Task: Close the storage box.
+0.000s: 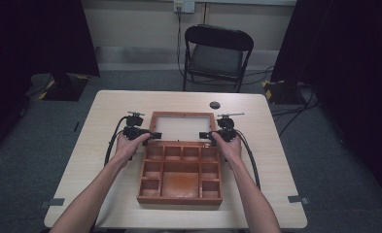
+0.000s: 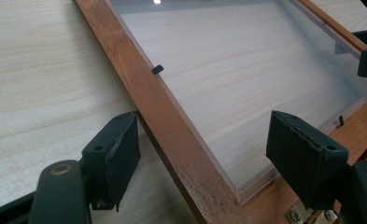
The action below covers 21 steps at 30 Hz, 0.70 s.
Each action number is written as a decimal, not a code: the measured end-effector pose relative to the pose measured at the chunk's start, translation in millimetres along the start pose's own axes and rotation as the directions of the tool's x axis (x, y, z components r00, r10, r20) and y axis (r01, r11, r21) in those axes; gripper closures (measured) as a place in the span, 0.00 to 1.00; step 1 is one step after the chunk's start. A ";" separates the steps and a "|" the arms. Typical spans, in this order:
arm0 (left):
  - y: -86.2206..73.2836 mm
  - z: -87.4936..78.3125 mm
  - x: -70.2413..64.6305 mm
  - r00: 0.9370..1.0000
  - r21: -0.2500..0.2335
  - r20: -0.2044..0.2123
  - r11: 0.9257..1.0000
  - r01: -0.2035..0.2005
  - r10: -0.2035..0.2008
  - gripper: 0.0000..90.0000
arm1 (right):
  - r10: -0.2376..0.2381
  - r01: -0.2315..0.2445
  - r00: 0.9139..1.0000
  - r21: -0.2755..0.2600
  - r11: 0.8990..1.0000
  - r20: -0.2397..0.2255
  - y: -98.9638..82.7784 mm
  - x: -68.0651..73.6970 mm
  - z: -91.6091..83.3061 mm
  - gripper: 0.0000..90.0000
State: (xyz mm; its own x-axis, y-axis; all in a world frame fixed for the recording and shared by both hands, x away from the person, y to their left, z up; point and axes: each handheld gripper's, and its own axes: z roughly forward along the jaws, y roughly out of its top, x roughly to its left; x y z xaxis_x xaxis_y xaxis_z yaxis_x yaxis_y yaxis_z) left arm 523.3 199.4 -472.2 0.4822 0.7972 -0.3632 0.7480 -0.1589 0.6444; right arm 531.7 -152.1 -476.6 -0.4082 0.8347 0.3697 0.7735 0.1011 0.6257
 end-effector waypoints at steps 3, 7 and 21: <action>0.3 0.3 -0.1 1.000 0.000 0.003 1.000 0.009 -0.009 0.28 | 0.009 -0.009 1.000 0.003 1.000 -0.006 0.4 -0.5 1.1 0.15; -0.1 1.9 3.5 0.999 0.006 0.025 0.999 0.032 -0.032 0.28 | 0.031 -0.031 0.999 0.004 1.000 -0.024 -0.1 -2.2 2.5 0.15; 5.3 8.0 3.9 0.996 0.045 0.046 0.996 0.070 -0.072 0.24 | 0.048 -0.048 0.998 0.005 0.999 -0.039 0.8 -2.4 6.3 0.15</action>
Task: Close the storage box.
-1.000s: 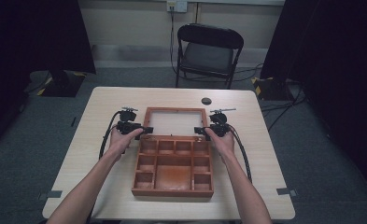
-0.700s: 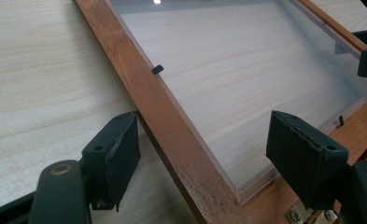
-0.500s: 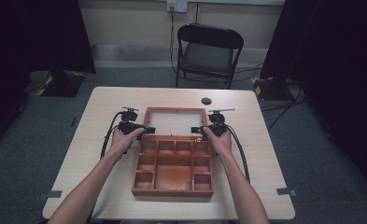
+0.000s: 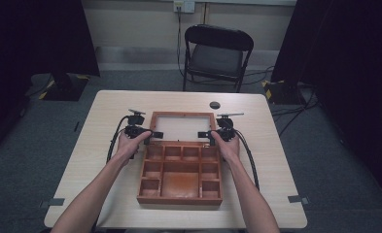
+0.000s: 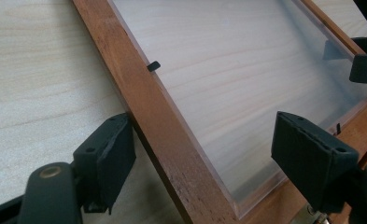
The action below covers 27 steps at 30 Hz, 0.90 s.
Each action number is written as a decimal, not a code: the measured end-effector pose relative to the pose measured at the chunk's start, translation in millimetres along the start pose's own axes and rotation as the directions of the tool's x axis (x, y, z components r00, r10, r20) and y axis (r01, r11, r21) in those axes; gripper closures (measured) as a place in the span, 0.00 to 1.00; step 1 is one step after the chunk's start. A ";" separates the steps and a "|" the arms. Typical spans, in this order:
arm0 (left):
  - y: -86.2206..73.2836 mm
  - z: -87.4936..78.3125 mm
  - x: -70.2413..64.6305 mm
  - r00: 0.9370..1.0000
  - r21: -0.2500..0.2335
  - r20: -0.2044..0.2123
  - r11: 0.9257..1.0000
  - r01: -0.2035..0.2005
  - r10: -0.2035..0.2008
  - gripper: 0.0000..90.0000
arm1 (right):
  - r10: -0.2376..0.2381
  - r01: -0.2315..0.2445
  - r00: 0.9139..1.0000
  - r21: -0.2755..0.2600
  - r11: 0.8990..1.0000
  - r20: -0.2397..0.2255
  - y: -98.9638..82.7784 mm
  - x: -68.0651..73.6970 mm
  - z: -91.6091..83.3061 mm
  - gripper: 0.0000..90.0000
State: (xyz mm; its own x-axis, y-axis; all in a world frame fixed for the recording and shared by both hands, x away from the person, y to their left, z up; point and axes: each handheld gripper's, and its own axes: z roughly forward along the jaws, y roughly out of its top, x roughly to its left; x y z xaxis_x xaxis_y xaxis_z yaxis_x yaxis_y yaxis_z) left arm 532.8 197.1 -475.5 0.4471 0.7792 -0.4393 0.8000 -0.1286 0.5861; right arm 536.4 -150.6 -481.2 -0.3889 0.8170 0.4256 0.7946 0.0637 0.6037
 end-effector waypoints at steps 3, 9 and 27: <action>0.0 -0.3 0.0 1.000 -0.002 0.000 1.000 -0.007 0.007 0.24 | -0.002 0.002 1.000 -0.002 1.000 0.000 -0.2 -0.4 -0.4 0.15; 1.1 -4.8 -6.1 0.998 -0.036 -0.028 0.998 -0.054 0.053 0.25 | -0.036 0.037 0.999 -0.055 0.998 0.013 3.1 2.4 -6.7 0.22; 7.6 -27.4 -19.3 0.989 -0.123 -0.070 0.983 -0.135 0.127 0.36 | -0.093 0.093 0.996 -0.174 0.980 0.008 10.9 12.3 -31.8 0.31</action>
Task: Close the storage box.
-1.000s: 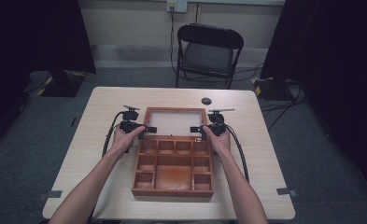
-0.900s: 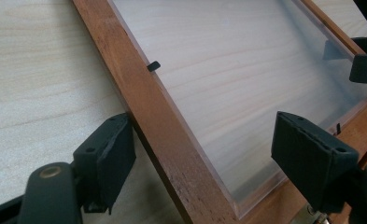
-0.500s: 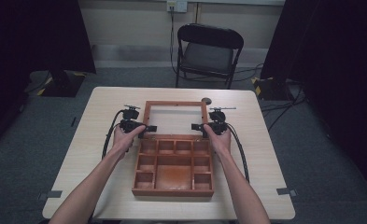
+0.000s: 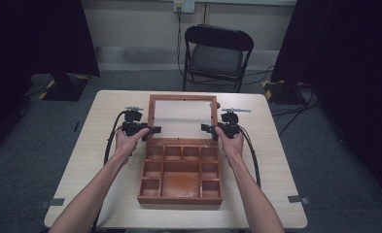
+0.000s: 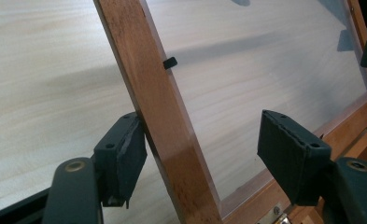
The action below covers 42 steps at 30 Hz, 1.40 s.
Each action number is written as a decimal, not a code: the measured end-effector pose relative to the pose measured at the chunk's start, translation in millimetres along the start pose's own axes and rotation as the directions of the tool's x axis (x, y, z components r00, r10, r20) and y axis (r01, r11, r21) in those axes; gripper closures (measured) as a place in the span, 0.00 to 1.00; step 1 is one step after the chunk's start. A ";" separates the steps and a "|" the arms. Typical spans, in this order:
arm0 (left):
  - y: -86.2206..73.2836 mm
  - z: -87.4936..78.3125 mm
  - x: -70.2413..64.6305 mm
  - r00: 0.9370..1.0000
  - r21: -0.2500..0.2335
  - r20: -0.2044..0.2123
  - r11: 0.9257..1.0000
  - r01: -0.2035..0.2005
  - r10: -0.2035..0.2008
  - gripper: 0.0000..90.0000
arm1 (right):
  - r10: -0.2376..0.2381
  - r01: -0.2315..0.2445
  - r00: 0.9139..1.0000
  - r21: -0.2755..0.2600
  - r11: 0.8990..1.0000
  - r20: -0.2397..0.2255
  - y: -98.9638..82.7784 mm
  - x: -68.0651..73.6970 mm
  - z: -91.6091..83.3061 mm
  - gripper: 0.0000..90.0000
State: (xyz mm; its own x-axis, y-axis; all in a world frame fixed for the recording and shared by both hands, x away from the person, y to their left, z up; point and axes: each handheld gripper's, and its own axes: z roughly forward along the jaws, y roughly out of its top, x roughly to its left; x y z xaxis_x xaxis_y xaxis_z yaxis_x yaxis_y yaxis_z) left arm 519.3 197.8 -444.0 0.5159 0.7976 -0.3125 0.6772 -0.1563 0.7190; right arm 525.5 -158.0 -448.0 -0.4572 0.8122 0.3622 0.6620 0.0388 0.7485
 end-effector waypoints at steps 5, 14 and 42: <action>4.3 -2.7 -3.3 1.000 -0.016 -0.008 1.000 -0.013 0.013 0.36 | -0.006 0.006 1.000 -0.021 1.000 -0.007 4.6 1.8 -5.5 0.33; 9.2 -8.6 -6.2 1.000 -0.052 -0.001 0.998 -0.029 0.029 0.37 | -0.033 0.033 0.999 -0.034 0.999 -0.004 11.3 7.9 -14.4 0.35; 20.0 -27.5 -21.8 0.996 -0.099 0.030 0.992 -0.082 0.085 0.40 | -0.097 0.095 0.995 -0.058 0.994 -0.035 15.4 12.4 -47.0 0.51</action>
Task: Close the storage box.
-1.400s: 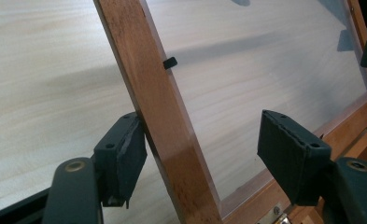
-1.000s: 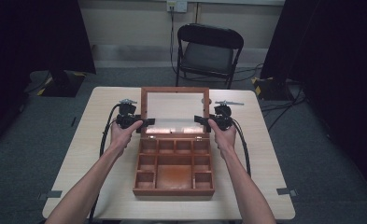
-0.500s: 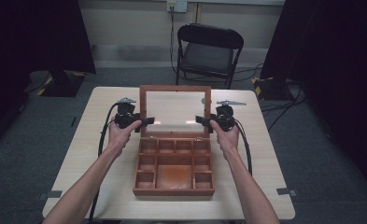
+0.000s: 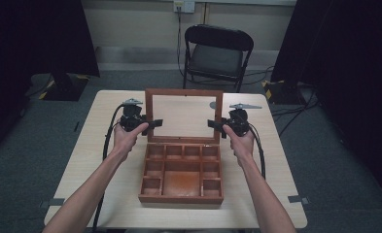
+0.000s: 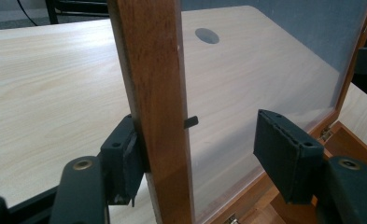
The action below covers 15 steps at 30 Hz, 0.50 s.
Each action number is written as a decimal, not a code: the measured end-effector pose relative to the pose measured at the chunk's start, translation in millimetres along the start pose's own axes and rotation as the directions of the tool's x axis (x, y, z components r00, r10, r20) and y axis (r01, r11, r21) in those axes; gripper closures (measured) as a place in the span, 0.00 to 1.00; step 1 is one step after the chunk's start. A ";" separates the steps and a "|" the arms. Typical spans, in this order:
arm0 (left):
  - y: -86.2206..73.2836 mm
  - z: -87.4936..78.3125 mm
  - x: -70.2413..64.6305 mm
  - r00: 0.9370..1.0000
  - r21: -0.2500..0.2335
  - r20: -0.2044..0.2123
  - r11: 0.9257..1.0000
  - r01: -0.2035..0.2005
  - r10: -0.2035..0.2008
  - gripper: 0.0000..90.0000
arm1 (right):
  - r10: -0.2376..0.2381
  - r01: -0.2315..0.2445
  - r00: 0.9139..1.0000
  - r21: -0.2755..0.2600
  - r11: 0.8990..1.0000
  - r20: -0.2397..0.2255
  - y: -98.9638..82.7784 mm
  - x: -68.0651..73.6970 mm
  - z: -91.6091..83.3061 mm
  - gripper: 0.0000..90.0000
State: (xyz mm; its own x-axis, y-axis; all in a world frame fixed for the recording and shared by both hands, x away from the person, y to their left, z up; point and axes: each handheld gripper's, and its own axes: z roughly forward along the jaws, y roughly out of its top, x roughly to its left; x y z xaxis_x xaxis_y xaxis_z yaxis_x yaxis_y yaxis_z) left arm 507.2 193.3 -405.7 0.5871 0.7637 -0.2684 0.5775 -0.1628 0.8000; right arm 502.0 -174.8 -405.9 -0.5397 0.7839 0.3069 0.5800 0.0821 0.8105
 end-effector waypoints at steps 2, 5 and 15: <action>0.1 -0.7 -0.1 1.000 0.000 0.004 1.000 -0.003 0.003 0.40 | 0.001 -0.001 1.000 -0.001 1.000 0.000 -0.1 0.2 -0.7 0.52; 0.9 -3.6 -3.0 1.000 -0.008 0.010 1.000 0.003 -0.003 0.41 | -0.001 0.001 1.000 0.015 1.000 0.022 -0.7 2.5 -1.7 0.53; -2.4 -12.4 -6.4 1.000 -0.024 0.018 0.999 -0.023 0.023 0.45 | -0.015 0.015 1.000 -0.002 1.000 0.022 -1.4 7.9 -7.9 0.54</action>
State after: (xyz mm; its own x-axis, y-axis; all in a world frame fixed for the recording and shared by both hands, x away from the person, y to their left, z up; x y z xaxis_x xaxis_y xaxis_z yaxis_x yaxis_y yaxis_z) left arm 494.9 196.5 -399.2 0.6105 0.7483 -0.2594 0.5504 -0.1652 0.8184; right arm 492.2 -173.6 -400.7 -0.5347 0.7960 0.2838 0.5705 0.0922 0.8161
